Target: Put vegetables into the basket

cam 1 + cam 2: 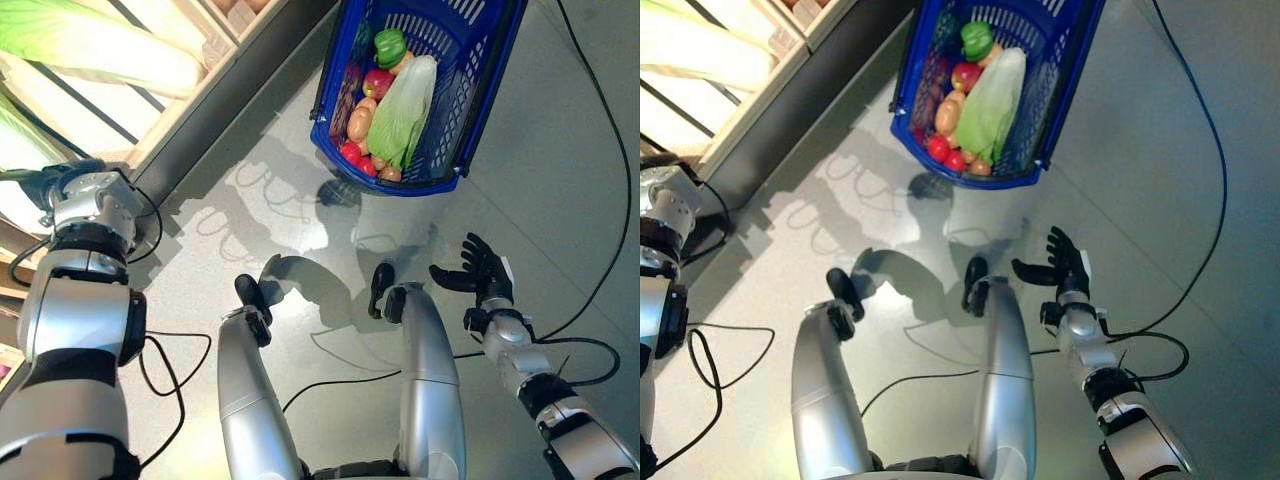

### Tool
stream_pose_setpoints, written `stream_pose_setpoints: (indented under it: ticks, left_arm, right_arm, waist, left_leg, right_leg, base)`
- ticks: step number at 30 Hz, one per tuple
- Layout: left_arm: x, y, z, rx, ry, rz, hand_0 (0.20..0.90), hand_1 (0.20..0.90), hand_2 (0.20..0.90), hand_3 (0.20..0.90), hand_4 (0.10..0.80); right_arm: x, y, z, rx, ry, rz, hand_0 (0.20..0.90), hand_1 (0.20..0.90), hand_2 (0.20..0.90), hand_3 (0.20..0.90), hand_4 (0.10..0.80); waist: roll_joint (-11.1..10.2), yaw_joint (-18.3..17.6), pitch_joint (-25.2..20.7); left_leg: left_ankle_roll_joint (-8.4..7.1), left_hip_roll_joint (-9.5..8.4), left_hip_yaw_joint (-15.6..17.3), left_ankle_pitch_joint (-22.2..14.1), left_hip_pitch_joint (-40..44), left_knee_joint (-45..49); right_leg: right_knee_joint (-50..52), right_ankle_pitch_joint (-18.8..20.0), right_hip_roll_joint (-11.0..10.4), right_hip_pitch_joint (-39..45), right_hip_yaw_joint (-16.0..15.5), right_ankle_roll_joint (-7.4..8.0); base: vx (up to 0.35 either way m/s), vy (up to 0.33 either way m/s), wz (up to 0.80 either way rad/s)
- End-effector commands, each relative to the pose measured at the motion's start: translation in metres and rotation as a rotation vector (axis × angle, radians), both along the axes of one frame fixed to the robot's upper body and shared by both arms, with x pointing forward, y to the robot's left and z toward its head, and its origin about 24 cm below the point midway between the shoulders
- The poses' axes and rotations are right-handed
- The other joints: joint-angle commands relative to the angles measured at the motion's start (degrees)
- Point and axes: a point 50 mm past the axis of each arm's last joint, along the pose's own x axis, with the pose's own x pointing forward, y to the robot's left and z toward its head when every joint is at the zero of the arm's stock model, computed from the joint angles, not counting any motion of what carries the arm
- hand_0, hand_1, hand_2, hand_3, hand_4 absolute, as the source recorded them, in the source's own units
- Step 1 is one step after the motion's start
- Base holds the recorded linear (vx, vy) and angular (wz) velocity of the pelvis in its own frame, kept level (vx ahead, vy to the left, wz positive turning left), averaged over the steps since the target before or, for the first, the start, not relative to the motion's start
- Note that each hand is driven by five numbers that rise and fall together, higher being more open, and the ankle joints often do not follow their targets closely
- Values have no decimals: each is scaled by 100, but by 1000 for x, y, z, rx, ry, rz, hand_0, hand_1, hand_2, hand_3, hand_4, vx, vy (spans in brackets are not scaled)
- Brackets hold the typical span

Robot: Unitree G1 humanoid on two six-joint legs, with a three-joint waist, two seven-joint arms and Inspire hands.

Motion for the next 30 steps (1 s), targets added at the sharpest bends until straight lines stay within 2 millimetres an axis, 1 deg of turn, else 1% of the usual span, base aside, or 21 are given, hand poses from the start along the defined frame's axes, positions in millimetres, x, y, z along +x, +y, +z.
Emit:
stream_pose_setpoints:
  ticks: [1,2,3,4,6,7,10,13,16,20,22,26,27,28,29,30]
  left_arm:
    - [-15,20,-30,-75,23,-8,900,900,900,900,800]
    - [-14,20,-30,-81,4,-22,900,900,900,900,800]
    - [-12,19,-29,-75,-39,-54,411,411,411,411,474]
    - [-9,15,-31,-86,-39,-74,300,300,300,300,400]
    - [-8,13,-30,-83,-50,-79,300,300,300,300,400]
    - [-7,10,-27,-63,-85,-71,300,300,300,300,400]
    - [-6,11,-22,-58,-132,-90,300,300,300,300,400]
    - [-4,10,-17,-63,-163,-95,300,300,300,300,400]
    - [-6,14,-14,-50,-177,-95,300,300,300,300,400]
    - [-9,19,-16,-41,-195,-95,300,300,300,300,400]
    - [-13,24,-18,-26,-221,-94,300,300,300,300,400]
    - [-17,25,-21,-47,-316,-89,300,300,300,300,400]
    - [-17,24,-22,-54,-336,-89,300,300,300,300,400]
    - [-17,20,-26,-77,-395,-91,300,300,300,300,400]
    - [-18,20,-28,-78,-392,-90,300,300,300,300,400]
    - [-19,15,-38,-115,-454,-105,300,300,300,300,400]
  right_arm:
    - [-1,-13,19,34,-107,-80,900,900,900,900,800]
    - [-1,-14,19,34,-109,-80,900,900,900,900,800]
    - [0,-14,20,35,-116,-82,900,900,900,900,800]
    - [-1,-12,20,38,-121,-86,900,900,900,900,800]
    - [-1,-12,21,40,-122,-88,900,900,900,900,800]
    - [0,-12,23,41,-125,-93,900,900,900,900,800]
    - [0,-13,22,43,-126,-94,900,900,900,900,800]
    - [1,-14,23,41,-125,-92,900,900,900,900,800]
    - [0,-17,20,38,-117,-94,900,900,900,900,800]
    - [-4,-17,16,28,-110,-82,900,900,900,900,800]
    - [-8,-14,12,32,-105,-77,900,900,900,900,800]
    - [-15,-10,5,50,-102,-73,900,900,900,900,800]
    - [-16,-9,4,54,-97,-72,900,900,900,900,800]
    - [-19,-4,0,71,-93,-66,900,900,900,900,800]
    - [-19,-4,-1,69,-89,-66,900,900,900,900,800]
    - [-25,3,-7,91,-81,-59,900,900,900,900,800]
  waist:
    - [-271,20,-24]
    - [-269,21,-24]
    - [-265,34,-24]
    - [-267,54,-24]
    - [-265,58,-24]
    - [-264,80,-24]
    - [-247,96,-24]
    - [-223,85,-24]
    - [-176,46,-24]
    - [-93,9,-24]
    - [-30,3,-24]
    - [59,24,-24]
    - [75,30,-24]
    - [101,53,-26]
    - [101,46,-25]
    - [122,81,-147]
  left_leg:
    - [382,-83,-1,-1018,-68,722]
    - [380,-84,-5,-1013,-80,723]
    - [378,-86,-15,-1008,-109,722]
    - [372,-70,-23,-993,-135,723]
    - [371,-67,-30,-992,-152,743]
    - [371,-62,-34,-976,-156,732]
    - [367,-50,-29,-972,-88,712]
    - [348,-28,4,-943,76,635]
    - [307,-11,68,-904,417,515]
    - [276,-8,201,-846,921,332]
    - [282,-14,308,-815,1383,184]
    - [312,-62,416,-797,2011,-19]
    - [322,-82,437,-787,2171,-78]
    - [348,-140,468,-764,2549,-203]
    - [348,-146,475,-758,2594,-232]
    - [383,-250,518,-755,3008,-424]
  right_leg:
    - [-398,210,-243,199,-26,135]
    - [-392,210,-240,187,-24,135]
    - [-375,204,-240,164,-18,146]
    - [-365,203,-244,154,-30,141]
    - [-363,210,-247,145,-34,144]
    - [-363,222,-254,142,-45,150]
    - [-377,203,-249,220,-64,145]
    - [-424,185,-240,382,-68,147]
    - [-498,157,-219,693,-35,135]
    - [-644,160,-239,1143,1,126]
    - [-766,162,-269,1567,6,116]
    - [-950,161,-309,2168,8,107]
    - [-1007,164,-323,2332,-7,100]
    - [-1135,171,-342,2716,-36,77]
    - [-1158,174,-343,2759,-41,79]
    - [-1366,185,-374,3180,-90,85]
  base:
    - [0,0,0]
    - [-44,-7,-1]
    - [-53,-18,-1]
    - [-55,-26,-2]
    - [-34,-27,-1]
    - [-32,-33,2]
    - [-29,-35,2]
    - [-22,-20,1]
    - [-4,-4,1]
    - [4,-2,-1]
    - [41,-12,-3]
    - [22,-6,-2]
    - [63,-23,6]
    - [64,-16,8]
    - [135,-24,9]
    - [124,-22,6]
